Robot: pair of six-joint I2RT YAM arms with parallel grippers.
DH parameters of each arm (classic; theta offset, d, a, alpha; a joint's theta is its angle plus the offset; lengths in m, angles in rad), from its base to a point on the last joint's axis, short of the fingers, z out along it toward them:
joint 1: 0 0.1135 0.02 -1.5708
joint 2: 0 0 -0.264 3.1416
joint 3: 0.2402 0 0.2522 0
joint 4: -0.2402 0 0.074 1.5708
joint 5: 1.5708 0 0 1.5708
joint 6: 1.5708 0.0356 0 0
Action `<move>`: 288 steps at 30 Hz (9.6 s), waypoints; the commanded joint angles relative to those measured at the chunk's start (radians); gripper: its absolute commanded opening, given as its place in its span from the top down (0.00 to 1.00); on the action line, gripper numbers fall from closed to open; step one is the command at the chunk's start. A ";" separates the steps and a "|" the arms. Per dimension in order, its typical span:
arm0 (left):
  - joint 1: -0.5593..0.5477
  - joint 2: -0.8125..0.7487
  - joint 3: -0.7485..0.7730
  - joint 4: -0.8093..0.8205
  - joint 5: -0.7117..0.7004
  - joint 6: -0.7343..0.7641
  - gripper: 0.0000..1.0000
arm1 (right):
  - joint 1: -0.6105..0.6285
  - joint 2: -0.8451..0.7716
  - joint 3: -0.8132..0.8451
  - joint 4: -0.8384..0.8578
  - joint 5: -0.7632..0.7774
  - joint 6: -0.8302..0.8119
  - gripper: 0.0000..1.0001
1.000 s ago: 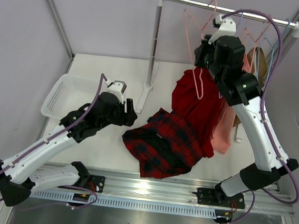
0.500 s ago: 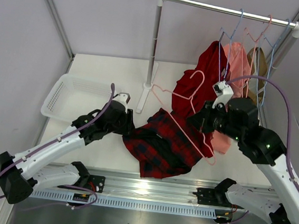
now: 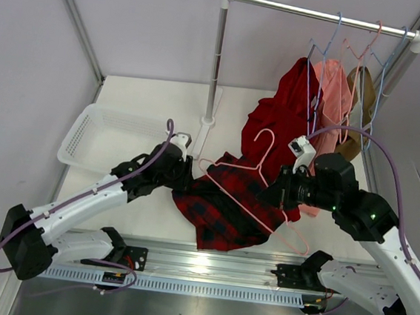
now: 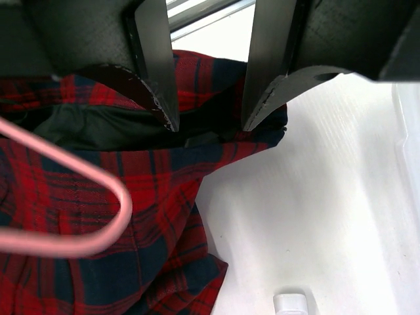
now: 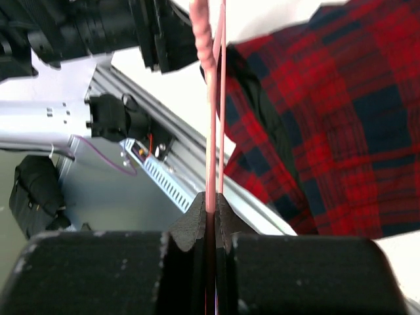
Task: Place the skirt on the hanger
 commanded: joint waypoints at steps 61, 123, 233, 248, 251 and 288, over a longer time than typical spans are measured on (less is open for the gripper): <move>0.005 0.032 0.053 0.019 0.011 0.100 0.68 | 0.102 -0.120 -0.350 0.263 0.101 0.205 1.00; 0.057 0.118 0.030 0.103 0.083 0.130 1.00 | 0.159 -0.171 -0.344 0.277 0.002 0.185 1.00; 0.057 0.224 0.066 0.138 -0.001 0.097 0.77 | 0.352 -0.080 -0.354 0.302 0.358 0.081 1.00; 0.057 0.209 0.058 0.147 0.030 0.102 1.00 | 0.356 -0.080 -0.367 0.311 0.348 0.075 1.00; 0.057 0.186 0.058 0.134 0.039 0.107 1.00 | 0.356 -0.070 -0.369 0.317 0.350 0.069 1.00; 0.031 0.065 0.023 0.015 0.088 0.119 1.00 | 0.375 -0.012 -0.392 0.471 0.347 -0.006 1.00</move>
